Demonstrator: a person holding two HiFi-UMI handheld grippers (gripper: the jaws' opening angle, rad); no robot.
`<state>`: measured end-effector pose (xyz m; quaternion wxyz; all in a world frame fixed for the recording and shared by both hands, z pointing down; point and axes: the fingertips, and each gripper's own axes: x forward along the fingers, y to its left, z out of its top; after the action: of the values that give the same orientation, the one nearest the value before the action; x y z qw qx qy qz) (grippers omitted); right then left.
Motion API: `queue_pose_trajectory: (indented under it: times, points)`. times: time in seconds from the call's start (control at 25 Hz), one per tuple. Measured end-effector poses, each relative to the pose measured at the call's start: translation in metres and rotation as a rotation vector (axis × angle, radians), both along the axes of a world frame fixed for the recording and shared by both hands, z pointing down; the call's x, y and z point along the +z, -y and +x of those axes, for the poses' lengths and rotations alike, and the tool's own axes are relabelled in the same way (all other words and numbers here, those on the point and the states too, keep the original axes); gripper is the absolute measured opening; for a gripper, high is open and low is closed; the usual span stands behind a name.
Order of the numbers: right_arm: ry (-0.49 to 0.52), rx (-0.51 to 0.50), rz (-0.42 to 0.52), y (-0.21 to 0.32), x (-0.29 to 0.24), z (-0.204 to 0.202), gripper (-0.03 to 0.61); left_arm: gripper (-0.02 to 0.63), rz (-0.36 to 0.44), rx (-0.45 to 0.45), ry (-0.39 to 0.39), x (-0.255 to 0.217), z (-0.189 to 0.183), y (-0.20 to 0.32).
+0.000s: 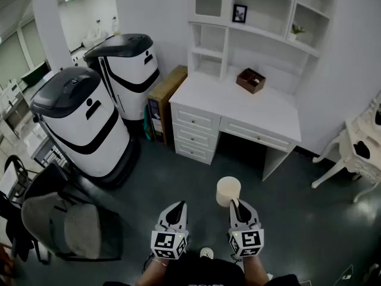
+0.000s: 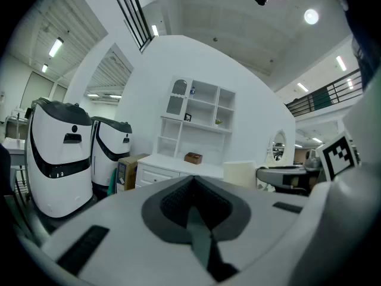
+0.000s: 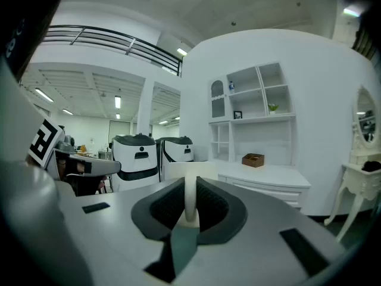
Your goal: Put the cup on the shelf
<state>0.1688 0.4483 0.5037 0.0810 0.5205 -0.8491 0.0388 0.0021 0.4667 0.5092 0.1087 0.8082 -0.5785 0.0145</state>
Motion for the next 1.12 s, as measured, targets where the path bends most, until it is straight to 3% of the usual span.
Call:
queue_pose_trajectory:
  times: [0.64,0.8,1.0,1.12]
  points:
    - [0.010,0.011,-0.008,0.002,0.006,-0.011,0.049,0.019,-0.020,0.013,-0.041,0.010,-0.012,0.007]
    - [0.015,0.025,0.005,0.007,0.001,-0.014,0.049,0.193,-0.028,0.059,-0.074,0.011,-0.012,0.011]
    - [0.027,0.046,0.023,0.014,-0.003,-0.023,0.049,0.284,-0.031,0.091,-0.057,0.012,-0.021,0.021]
    - [0.027,0.062,0.028,0.018,-0.003,-0.033,0.051,0.305,-0.034,0.114,-0.041,0.012,-0.030,0.027]
